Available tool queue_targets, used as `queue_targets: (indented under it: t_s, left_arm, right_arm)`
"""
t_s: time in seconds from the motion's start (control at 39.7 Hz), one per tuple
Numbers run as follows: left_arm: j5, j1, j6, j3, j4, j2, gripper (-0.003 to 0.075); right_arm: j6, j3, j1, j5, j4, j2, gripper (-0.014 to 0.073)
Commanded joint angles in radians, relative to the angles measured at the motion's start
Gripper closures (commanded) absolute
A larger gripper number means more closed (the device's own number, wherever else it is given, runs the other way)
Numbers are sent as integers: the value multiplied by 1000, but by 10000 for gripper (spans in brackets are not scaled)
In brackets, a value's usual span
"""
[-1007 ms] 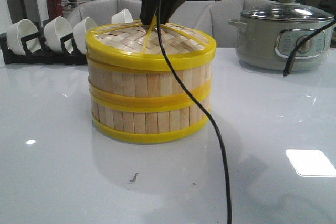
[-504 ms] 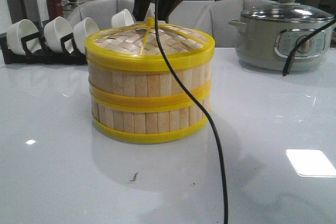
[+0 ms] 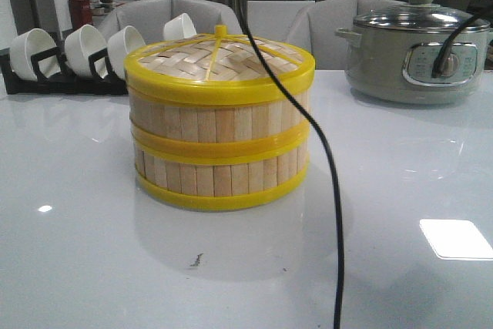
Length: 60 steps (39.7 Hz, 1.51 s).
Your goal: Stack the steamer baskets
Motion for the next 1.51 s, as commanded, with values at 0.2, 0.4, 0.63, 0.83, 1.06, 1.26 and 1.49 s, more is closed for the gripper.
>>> queue_targets:
  t_s: [0.2,0.4,0.63,0.83,1.06,1.26,1.49]
  left_arm:
    - [-83,-6,-4,-29,31,2,634]
    - [-89,-6,-4,-29,31,2,634]
    - [-89,-6,-4,-29,31,2,634]
    - [-92,-6,-4,-29,31,2,634]
    - [-98,-6,-4,-29,31,2,634]
    - [-100,-6,-4,-29,31,2,634]
    - [-112,-6,-4,-29,31,2,634]
  right_arm:
    - [-8,-38,-25,-2,-92,-203,566]
    - [-8,20,-29,21,-117,-332,566]
    - [-1,187,-29,37,-198,-518,566]
    - [21,357,-29,9,-200,-715,566]
    - [49,552,-29,-40,-219,-940,566]
    - [49,748,-29,-55,-236,-1136,566]
    - [53,922,-29,-58,-239,-1284,566]
